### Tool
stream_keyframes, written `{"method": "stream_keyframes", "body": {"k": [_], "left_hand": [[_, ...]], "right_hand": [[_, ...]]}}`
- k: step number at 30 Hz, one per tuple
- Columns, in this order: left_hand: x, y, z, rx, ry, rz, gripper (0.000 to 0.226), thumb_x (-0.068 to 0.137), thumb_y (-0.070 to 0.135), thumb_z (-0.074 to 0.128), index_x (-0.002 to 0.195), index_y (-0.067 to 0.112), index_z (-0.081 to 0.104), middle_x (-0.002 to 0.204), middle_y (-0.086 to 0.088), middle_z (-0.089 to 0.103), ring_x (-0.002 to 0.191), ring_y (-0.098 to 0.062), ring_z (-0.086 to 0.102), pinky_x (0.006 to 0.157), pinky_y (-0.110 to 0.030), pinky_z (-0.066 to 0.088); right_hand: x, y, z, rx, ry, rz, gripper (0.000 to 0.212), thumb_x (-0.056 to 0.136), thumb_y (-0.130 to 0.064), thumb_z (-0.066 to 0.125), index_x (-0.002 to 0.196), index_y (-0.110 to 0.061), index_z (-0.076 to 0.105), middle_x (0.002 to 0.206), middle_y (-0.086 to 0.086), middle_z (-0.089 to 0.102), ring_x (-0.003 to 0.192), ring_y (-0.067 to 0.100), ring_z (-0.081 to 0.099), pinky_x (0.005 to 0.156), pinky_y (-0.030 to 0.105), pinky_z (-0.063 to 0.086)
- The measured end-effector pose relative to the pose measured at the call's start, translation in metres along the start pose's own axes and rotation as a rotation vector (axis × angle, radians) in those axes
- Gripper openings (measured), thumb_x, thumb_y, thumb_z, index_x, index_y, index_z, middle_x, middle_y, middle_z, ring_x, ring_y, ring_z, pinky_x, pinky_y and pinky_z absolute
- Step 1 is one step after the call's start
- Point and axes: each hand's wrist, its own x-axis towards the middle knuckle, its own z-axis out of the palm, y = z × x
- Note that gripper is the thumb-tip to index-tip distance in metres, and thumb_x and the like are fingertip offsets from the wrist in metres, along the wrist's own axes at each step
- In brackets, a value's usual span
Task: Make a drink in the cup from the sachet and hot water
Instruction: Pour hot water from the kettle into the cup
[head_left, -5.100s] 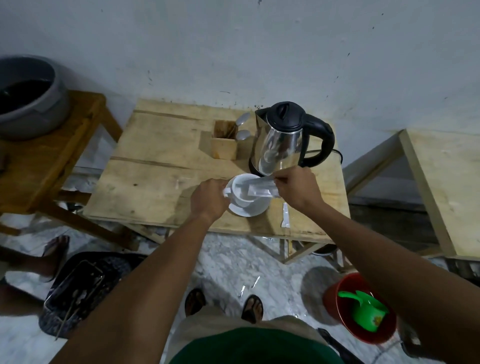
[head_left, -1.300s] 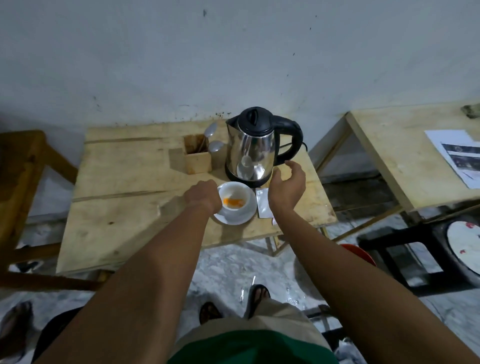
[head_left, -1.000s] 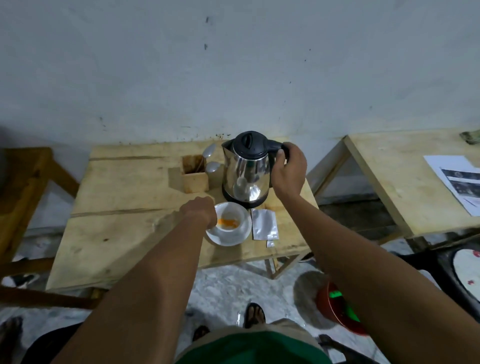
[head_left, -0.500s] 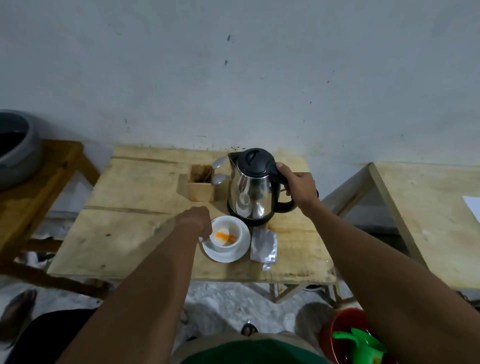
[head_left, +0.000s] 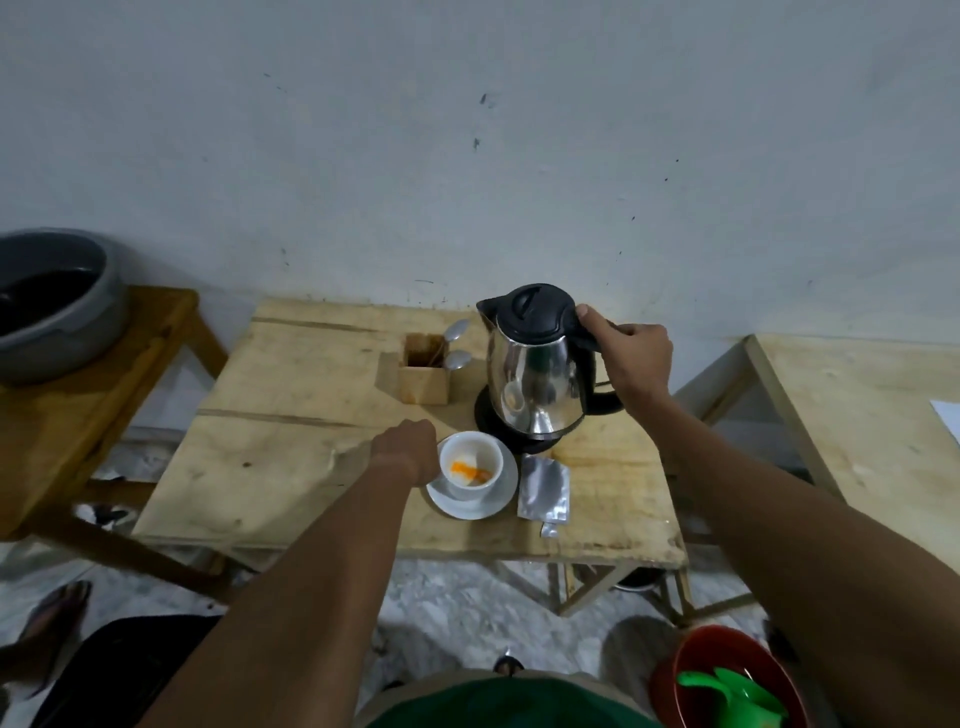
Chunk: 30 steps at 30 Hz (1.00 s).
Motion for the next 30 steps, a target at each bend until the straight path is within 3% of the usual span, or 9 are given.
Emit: {"method": "stream_keyframes", "body": {"k": [5, 10, 14, 23, 26, 30], "left_hand": [[-0.008, -0.008, 0.008, -0.078, 0.062, 0.014, 0.027, 0.092, 0.025, 0.063, 0.118, 0.016, 0.061, 0.121, -0.009, 0.063, 0.107, -0.029, 0.064, 0.082, -0.036, 0.049], [-0.012, -0.017, 0.015, -0.137, 0.094, 0.038, 0.030, 0.092, 0.022, 0.060, 0.122, 0.021, 0.064, 0.123, -0.008, 0.064, 0.111, -0.031, 0.063, 0.088, -0.040, 0.052], [-0.015, -0.018, 0.016, -0.072, 0.162, 0.033, 0.027, 0.092, 0.020, 0.058, 0.118, 0.020, 0.066, 0.119, -0.008, 0.066, 0.109, -0.030, 0.065, 0.086, -0.038, 0.052], [-0.014, -0.022, 0.025, -0.094, 0.191, 0.017, 0.027, 0.090, 0.021, 0.061, 0.115, 0.020, 0.069, 0.114, -0.006, 0.069, 0.106, -0.029, 0.068, 0.084, -0.037, 0.053], [-0.014, -0.024, 0.028, -0.103, 0.207, 0.020, 0.025, 0.090, 0.023, 0.061, 0.113, 0.021, 0.069, 0.111, -0.005, 0.070, 0.103, -0.028, 0.068, 0.080, -0.036, 0.053], [-0.014, -0.024, 0.029, -0.121, 0.213, 0.023, 0.025, 0.090, 0.025, 0.062, 0.113, 0.023, 0.070, 0.110, -0.005, 0.071, 0.102, -0.028, 0.069, 0.079, -0.036, 0.052]], "right_hand": [[-0.008, -0.018, -0.020, -0.226, -0.059, -0.127, 0.071, 0.064, -0.075, 0.072, 0.049, -0.007, 0.054, 0.042, -0.001, 0.035, 0.043, 0.016, 0.035, 0.049, 0.032, 0.029], [-0.016, -0.034, -0.025, -0.469, -0.132, -0.239, 0.082, 0.059, -0.083, 0.067, 0.048, -0.003, 0.054, 0.043, 0.002, 0.038, 0.042, 0.018, 0.038, 0.046, 0.029, 0.027], [-0.029, -0.047, -0.019, -0.663, -0.206, -0.297, 0.078, 0.058, -0.084, 0.067, 0.045, -0.014, 0.035, 0.042, 0.000, 0.032, 0.042, 0.018, 0.035, 0.046, 0.029, 0.027], [-0.054, -0.060, 0.005, -1.007, -0.309, -0.467, 0.074, 0.063, -0.086, 0.060, 0.049, -0.013, 0.052, 0.044, -0.002, 0.047, 0.045, 0.018, 0.047, 0.047, 0.025, 0.037], [-0.059, -0.065, 0.012, -1.062, -0.326, -0.500, 0.076, 0.063, -0.087, 0.058, 0.049, -0.014, 0.049, 0.046, -0.001, 0.048, 0.046, 0.019, 0.047, 0.050, 0.028, 0.040], [-0.066, -0.071, 0.018, -1.117, -0.349, -0.537, 0.073, 0.064, -0.084, 0.061, 0.048, -0.015, 0.044, 0.046, -0.002, 0.044, 0.045, 0.018, 0.041, 0.048, 0.025, 0.032]]}}
